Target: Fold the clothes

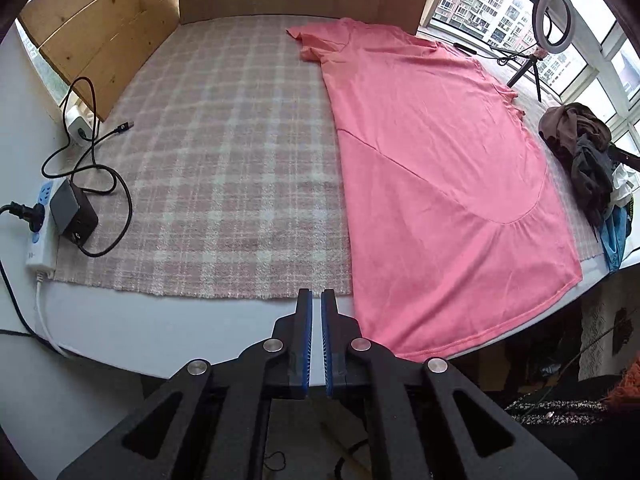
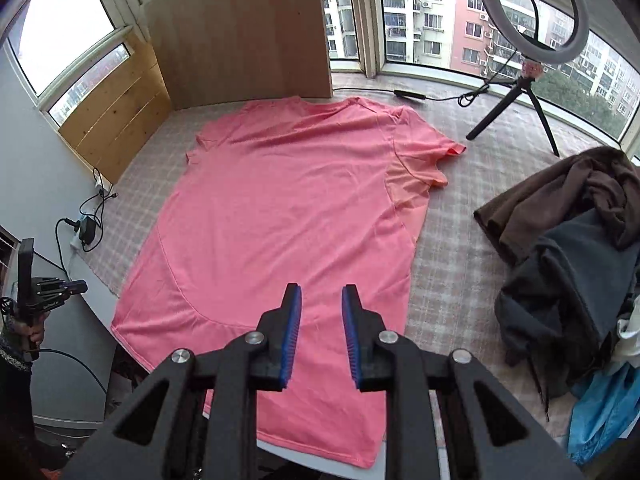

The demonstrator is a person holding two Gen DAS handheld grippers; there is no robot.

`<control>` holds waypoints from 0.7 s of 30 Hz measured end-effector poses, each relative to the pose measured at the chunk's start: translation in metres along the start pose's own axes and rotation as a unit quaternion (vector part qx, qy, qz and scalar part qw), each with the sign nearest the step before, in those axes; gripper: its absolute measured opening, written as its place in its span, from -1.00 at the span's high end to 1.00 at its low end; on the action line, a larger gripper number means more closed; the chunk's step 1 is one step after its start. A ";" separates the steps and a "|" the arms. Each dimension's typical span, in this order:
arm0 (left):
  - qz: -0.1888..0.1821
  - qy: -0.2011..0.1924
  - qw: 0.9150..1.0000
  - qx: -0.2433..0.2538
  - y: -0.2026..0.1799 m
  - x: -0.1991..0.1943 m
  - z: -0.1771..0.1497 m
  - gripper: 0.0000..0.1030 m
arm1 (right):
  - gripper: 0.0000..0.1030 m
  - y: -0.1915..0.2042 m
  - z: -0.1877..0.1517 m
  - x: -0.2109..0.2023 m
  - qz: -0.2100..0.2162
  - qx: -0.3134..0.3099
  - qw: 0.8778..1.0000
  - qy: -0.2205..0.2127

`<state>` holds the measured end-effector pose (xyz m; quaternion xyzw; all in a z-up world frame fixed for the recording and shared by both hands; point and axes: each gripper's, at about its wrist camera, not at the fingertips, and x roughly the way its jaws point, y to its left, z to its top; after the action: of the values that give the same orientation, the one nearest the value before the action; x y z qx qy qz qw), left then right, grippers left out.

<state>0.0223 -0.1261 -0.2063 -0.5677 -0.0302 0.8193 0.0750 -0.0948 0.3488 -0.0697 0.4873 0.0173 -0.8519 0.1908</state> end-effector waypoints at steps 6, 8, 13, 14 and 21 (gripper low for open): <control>0.011 -0.051 0.996 0.068 -0.002 0.030 0.137 0.91 | 0.59 0.015 0.112 0.057 -0.019 -0.009 0.999 -0.033; -0.003 -0.062 0.993 0.098 -0.008 0.036 0.181 0.85 | 0.59 0.006 0.134 0.079 -0.022 0.010 1.000 -0.019; -0.019 -0.075 0.986 0.146 -0.026 0.067 0.281 0.73 | 0.59 -0.022 0.160 0.124 -0.052 0.017 0.998 0.007; -0.022 -0.076 0.985 0.151 -0.030 0.075 0.298 0.66 | 0.58 -0.028 0.165 0.133 -0.057 0.017 0.998 0.012; 0.005 -0.064 0.981 0.184 -0.060 0.140 0.388 0.33 | 0.22 -0.070 0.203 0.195 -0.069 0.011 0.996 0.047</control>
<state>-0.3827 -0.0310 -0.1906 -0.4907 0.1193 0.8459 0.1716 -0.3742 0.3103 -0.1374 0.5267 0.0504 -0.8392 0.1256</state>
